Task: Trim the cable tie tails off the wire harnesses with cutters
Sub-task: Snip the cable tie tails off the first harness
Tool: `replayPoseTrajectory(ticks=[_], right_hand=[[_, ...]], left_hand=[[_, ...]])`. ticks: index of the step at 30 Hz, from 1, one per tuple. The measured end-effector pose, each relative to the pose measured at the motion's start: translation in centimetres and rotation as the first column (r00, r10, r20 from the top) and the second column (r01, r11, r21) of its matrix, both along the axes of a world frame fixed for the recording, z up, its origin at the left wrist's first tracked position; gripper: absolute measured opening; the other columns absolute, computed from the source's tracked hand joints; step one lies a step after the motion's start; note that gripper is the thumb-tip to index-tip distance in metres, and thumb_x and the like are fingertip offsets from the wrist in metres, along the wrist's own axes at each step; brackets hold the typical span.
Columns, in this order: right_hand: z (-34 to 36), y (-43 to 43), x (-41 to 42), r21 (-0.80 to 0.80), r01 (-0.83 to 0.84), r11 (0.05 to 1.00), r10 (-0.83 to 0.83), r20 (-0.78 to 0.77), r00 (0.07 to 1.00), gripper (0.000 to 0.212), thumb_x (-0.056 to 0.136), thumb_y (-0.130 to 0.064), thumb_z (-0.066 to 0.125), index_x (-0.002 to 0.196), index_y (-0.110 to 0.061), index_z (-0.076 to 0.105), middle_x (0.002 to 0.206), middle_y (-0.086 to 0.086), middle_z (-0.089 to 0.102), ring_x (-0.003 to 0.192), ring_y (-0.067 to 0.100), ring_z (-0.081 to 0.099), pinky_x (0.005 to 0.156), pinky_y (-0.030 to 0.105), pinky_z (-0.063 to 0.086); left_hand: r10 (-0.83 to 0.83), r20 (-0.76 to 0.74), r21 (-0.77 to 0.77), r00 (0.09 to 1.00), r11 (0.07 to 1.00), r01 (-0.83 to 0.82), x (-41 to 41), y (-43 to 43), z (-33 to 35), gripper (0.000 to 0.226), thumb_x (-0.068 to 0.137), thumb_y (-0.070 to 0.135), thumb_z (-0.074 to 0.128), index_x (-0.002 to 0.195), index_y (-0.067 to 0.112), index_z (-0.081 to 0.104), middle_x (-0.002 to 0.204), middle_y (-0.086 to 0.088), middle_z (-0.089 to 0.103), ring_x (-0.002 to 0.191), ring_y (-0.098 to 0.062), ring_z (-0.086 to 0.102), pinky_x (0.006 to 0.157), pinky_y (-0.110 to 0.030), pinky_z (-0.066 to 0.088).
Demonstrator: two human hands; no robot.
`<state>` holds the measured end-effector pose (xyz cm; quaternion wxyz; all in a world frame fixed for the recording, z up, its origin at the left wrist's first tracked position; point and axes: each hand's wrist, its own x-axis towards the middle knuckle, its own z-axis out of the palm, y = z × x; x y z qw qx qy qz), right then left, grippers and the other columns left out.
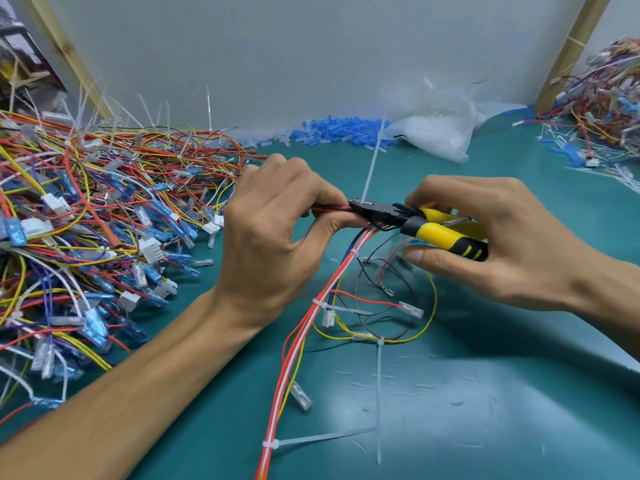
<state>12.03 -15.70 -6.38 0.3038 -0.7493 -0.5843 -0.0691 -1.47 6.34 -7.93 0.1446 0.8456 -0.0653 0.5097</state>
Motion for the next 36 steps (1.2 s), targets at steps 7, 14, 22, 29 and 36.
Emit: replayPoseTrajectory(ticks=[7,14,22,29,36], right_hand=[[-0.12,-0.1,0.38,0.018,-0.045,0.999,0.045,0.003,0.999,0.038,0.091,-0.051,0.069,0.105,-0.015,0.065,0.091,-0.001,0.064,0.079,0.023,0.057,0.071,0.04,0.047],[-0.26,0.08,0.29,0.026,-0.046,0.999,0.046,-0.018,0.999,0.04,0.092,-0.053,0.068,0.104,-0.015,0.065,0.088,-0.002,0.064,0.077,0.022,0.057,0.069,0.04,0.047],[-0.38,0.21,0.26,0.029,-0.02,0.999,0.022,-0.057,0.998,0.04,0.091,-0.059,0.067,0.104,-0.022,0.055,0.075,-0.001,0.061,0.065,0.026,0.049,0.059,0.042,0.047],[-0.32,0.03,0.45,-0.111,-0.012,0.994,0.007,-0.052,0.999,0.032,0.096,-0.045,0.067,0.079,-0.02,0.055,0.058,0.002,0.043,0.057,0.023,0.032,0.049,0.035,0.034],[-0.35,-0.07,0.29,-0.235,-0.032,0.971,0.005,-0.117,0.993,0.034,0.1,-0.051,0.057,0.083,-0.022,0.054,0.062,0.002,0.048,0.061,0.027,0.036,0.056,0.043,0.04]], left_hand=[[-0.018,0.027,0.083,0.999,0.996,0.015,-0.01,0.05,0.31,0.025,0.095,0.025,0.077,0.083,0.003,0.075,0.075,-0.008,0.061,0.071,-0.03,0.05,0.068,-0.047,0.039],[-0.022,0.033,0.136,0.999,0.991,0.018,0.2,0.53,0.4,0.027,0.096,0.027,0.076,0.081,0.004,0.074,0.075,-0.007,0.061,0.071,-0.029,0.049,0.07,-0.045,0.035],[-0.015,0.05,0.141,0.999,0.99,0.008,0.21,0.45,0.28,0.03,0.095,0.026,0.078,0.077,0.003,0.071,0.071,-0.007,0.058,0.07,-0.029,0.048,0.07,-0.043,0.035],[-0.013,-0.002,0.096,1.0,0.995,0.013,0.16,0.02,0.09,0.033,0.095,0.03,0.077,0.076,0.004,0.071,0.07,-0.006,0.056,0.068,-0.028,0.046,0.068,-0.043,0.035],[-0.04,-0.058,0.027,0.998,0.999,0.042,0.14,-0.13,-0.32,0.03,0.095,0.031,0.077,0.079,0.006,0.071,0.072,-0.003,0.057,0.069,-0.023,0.048,0.069,-0.04,0.038]])
